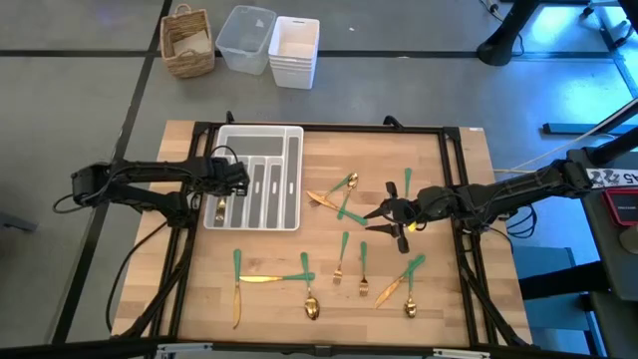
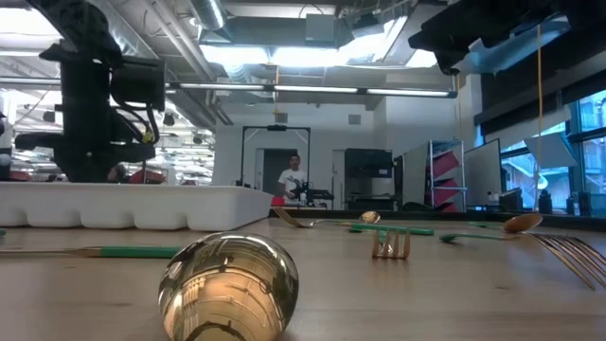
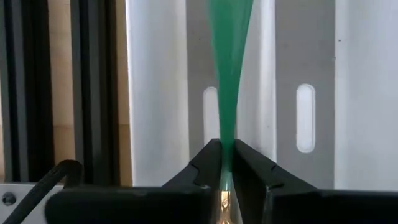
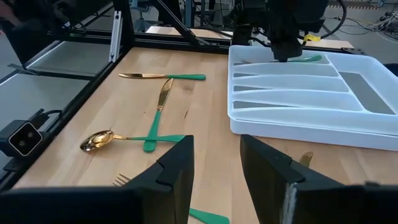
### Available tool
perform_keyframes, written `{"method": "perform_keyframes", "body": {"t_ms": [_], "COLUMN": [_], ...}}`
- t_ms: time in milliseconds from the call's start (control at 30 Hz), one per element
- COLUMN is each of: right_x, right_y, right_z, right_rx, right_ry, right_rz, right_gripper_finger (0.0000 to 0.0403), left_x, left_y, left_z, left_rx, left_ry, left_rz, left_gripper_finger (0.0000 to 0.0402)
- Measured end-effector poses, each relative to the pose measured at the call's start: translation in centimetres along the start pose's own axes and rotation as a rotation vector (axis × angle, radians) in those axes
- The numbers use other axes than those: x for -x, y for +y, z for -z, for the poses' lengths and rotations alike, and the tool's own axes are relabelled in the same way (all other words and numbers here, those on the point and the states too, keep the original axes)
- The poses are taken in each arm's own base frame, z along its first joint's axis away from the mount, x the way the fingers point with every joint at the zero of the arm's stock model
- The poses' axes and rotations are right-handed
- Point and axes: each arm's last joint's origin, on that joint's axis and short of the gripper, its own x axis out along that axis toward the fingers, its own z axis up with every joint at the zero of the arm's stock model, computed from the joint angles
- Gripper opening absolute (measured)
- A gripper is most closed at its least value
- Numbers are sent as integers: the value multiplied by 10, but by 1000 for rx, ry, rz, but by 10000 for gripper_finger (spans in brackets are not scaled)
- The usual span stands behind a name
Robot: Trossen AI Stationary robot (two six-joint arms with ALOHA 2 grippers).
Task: Sort silverware
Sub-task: Put the green fork into the white silverware tray, then put the green knife into the white silverware tray
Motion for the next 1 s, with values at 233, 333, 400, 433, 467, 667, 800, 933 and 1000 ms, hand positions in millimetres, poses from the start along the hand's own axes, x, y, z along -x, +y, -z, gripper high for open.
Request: {"method": "perform_keyframes", "body": {"t_ms": [233, 333, 400, 433, 467, 667, 800, 933, 1000], "right_x": [0, 0, 0, 0, 0, -12, -26, -40, -47], "right_y": [-2, -3, -4, -5, -7, -21, -32, -45, -51], "right_z": [0, 0, 0, 0, 1, 10, 22, 36, 38], "right_rx": [-3, -10, -60, -94, -133, -283, -362, -429, -444], "right_ry": [1, 1, -1, -2, 0, 39, 108, 177, 214], "right_rz": [58, 90, 120, 145, 168, 221, 238, 265, 276], "right_gripper_finger": [134, 134, 134, 134, 133, 134, 134, 134, 133], "left_x": [-1, -1, -1, -1, 0, 12, 25, 38, 43], "left_y": [1, 0, -1, -1, 0, 0, 1, 6, 9], "left_z": [2, 2, 2, 3, 3, 0, -6, -9, -10], "left_rx": [13, 27, 26, 25, 26, 14, 6, 5, 1], "left_ry": [32, 42, 61, 71, 81, 91, 50, 10, -10], "left_rz": [6, 18, 35, 41, 47, 136, 212, 281, 315], "left_gripper_finger": [85, 92, 92, 92, 90, 81, 82, 84, 82]}}
